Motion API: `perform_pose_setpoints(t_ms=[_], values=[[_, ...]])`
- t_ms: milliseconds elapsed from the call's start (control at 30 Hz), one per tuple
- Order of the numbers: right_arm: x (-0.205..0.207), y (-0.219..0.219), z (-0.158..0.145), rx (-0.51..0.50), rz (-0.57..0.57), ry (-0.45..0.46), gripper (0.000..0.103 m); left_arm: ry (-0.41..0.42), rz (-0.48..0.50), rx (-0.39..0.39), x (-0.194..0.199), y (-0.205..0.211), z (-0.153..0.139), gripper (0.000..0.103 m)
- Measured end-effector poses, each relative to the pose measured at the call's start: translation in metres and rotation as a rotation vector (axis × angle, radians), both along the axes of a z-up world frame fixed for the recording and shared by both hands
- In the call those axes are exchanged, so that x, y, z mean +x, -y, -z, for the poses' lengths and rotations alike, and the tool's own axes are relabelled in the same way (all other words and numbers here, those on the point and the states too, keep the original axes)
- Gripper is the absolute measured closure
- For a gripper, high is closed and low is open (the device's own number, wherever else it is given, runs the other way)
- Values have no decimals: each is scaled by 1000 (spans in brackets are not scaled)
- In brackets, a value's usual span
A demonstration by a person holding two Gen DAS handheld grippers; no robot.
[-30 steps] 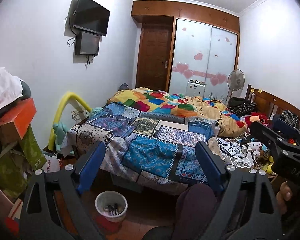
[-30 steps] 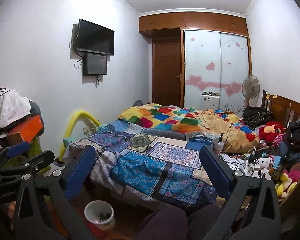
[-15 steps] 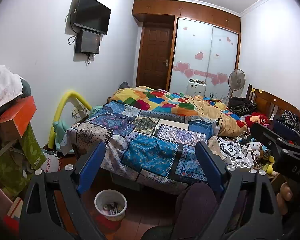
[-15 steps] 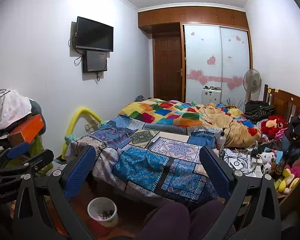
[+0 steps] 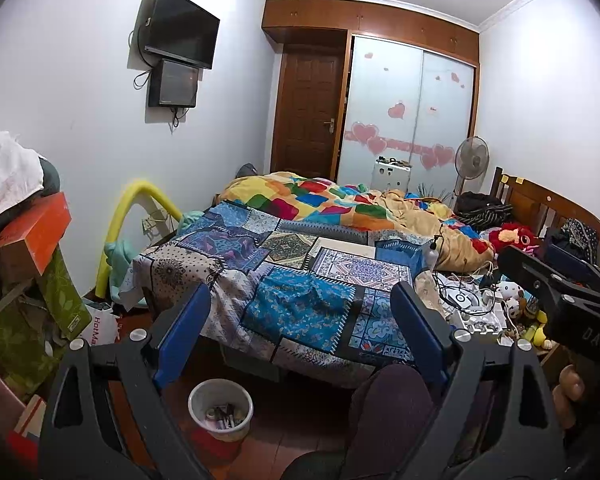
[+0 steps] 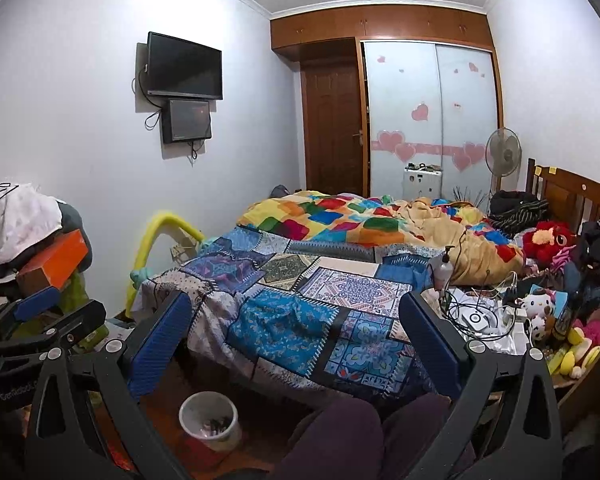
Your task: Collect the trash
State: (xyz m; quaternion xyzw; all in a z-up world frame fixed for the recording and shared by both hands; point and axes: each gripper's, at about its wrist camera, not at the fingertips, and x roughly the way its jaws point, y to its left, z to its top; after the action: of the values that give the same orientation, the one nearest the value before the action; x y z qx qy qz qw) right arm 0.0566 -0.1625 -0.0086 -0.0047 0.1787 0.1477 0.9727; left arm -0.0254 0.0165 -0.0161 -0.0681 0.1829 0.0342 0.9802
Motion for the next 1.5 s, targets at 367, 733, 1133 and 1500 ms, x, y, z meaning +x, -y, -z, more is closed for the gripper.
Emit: perform_pose_setpoints(t_ms=[367,733,1133,1500], values=[[-1,0,0,1,-1,-6,0,18,-4,18,-5,-2,-1,2],[-1,0,0,1,-1,-7,0,18,-8,22,-6,-5,-1,2],[-1,1,0,2,-2,-7,0,30,4,24,-9,-7,-4,2],[-1,0,-1,3,1,-7,0,33,10,24,-11,-6,-4,2]])
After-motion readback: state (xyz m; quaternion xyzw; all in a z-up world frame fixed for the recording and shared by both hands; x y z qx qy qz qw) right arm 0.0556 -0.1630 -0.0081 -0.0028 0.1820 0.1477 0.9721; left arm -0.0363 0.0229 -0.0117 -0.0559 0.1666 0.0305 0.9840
